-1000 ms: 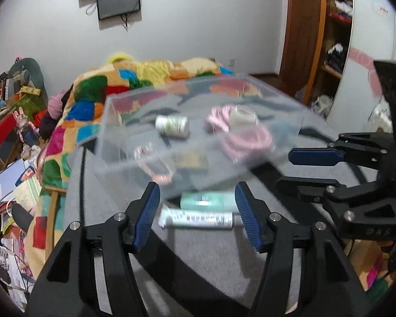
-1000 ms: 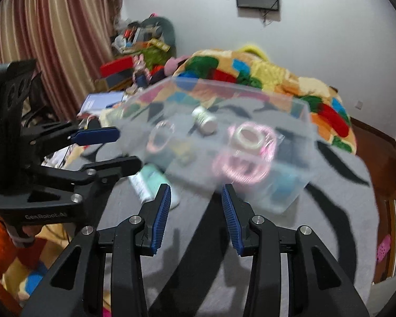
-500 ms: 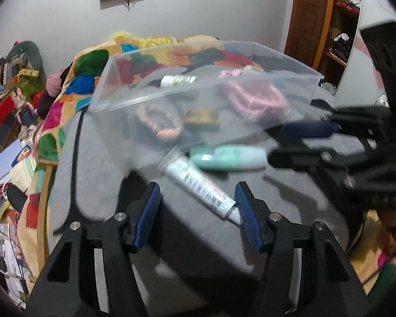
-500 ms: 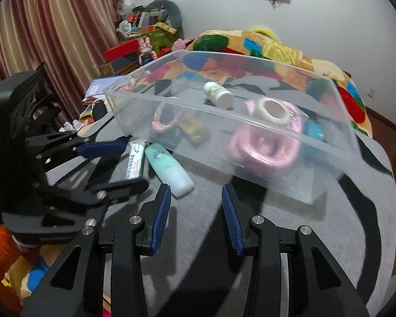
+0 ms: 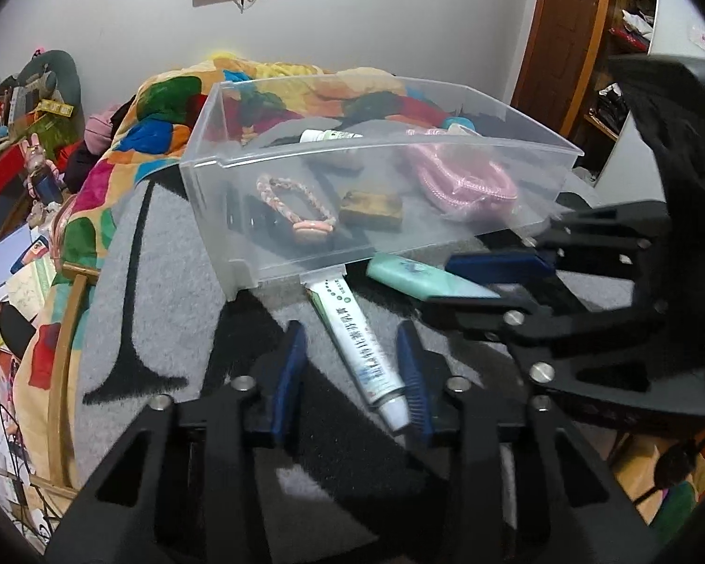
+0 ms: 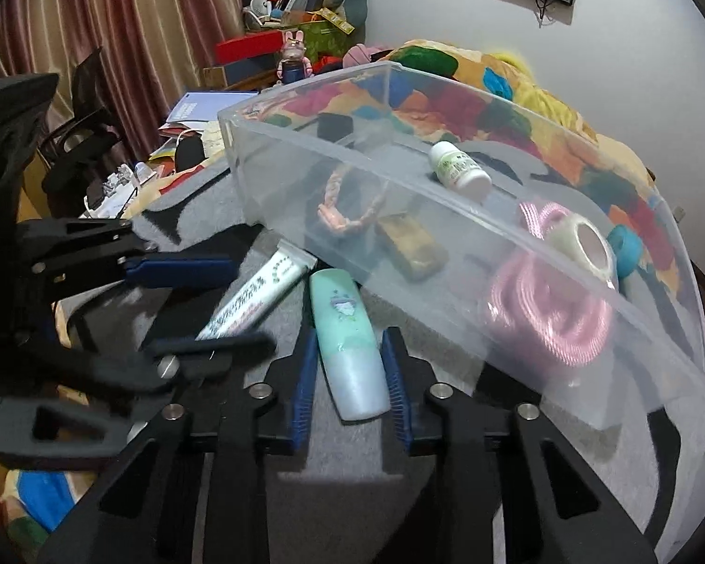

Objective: Organize objects
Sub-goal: 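Grasp white toothpaste tube with left tool while right tool grasps mint-green bottle, then lower toothpaste tube into box with left tool while right tool releases bottle inside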

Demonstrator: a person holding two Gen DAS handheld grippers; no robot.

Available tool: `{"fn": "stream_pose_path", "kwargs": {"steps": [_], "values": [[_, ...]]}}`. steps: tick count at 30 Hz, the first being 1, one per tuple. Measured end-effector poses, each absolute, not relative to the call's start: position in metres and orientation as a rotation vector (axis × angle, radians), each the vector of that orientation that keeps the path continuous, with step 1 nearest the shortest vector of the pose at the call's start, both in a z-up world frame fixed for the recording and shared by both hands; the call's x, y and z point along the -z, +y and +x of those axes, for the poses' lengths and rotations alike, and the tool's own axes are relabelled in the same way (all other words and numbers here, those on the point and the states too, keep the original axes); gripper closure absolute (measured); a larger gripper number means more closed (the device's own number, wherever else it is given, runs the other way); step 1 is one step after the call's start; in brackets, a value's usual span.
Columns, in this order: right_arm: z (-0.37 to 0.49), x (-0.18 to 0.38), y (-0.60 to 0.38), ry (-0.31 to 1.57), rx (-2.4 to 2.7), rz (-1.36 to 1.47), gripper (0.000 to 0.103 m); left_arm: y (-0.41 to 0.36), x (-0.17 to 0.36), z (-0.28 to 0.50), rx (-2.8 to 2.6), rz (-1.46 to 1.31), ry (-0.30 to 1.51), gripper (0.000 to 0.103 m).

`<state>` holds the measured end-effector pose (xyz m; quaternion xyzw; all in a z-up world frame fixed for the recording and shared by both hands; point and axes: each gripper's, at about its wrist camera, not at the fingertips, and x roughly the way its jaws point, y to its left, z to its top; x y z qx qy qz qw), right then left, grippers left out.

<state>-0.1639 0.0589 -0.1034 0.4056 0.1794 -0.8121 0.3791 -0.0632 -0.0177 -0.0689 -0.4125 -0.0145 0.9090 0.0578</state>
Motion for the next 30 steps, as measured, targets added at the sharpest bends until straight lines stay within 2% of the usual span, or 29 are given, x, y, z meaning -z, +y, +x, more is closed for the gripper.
{"fn": "stream_pose_path", "kwargs": {"steps": [1, 3, 10, 17, 30], "values": [[-0.161, 0.103, 0.062, 0.449, 2.084, 1.035, 0.081, -0.017, 0.069, -0.062, -2.757, -1.246, -0.041, 0.075], [-0.158, 0.103, 0.068, 0.423, 2.091, 1.039, 0.081, -0.015, 0.069, -0.059, -2.768, -1.236, -0.014, 0.088], [-0.143, 0.091, 0.097, 0.302, 2.147, 1.012, 0.081, -0.006, 0.063, -0.045, -2.762, -1.189, 0.023, 0.088], [-0.146, 0.056, 0.121, 0.175, 2.233, 0.922, 0.081, 0.0, 0.032, -0.04, -2.784, -1.061, 0.01, 0.088], [-0.179, 0.01, 0.126, 0.091, 2.39, 0.809, 0.081, -0.014, -0.014, -0.079, -2.861, -0.903, -0.067, 0.088]]}}
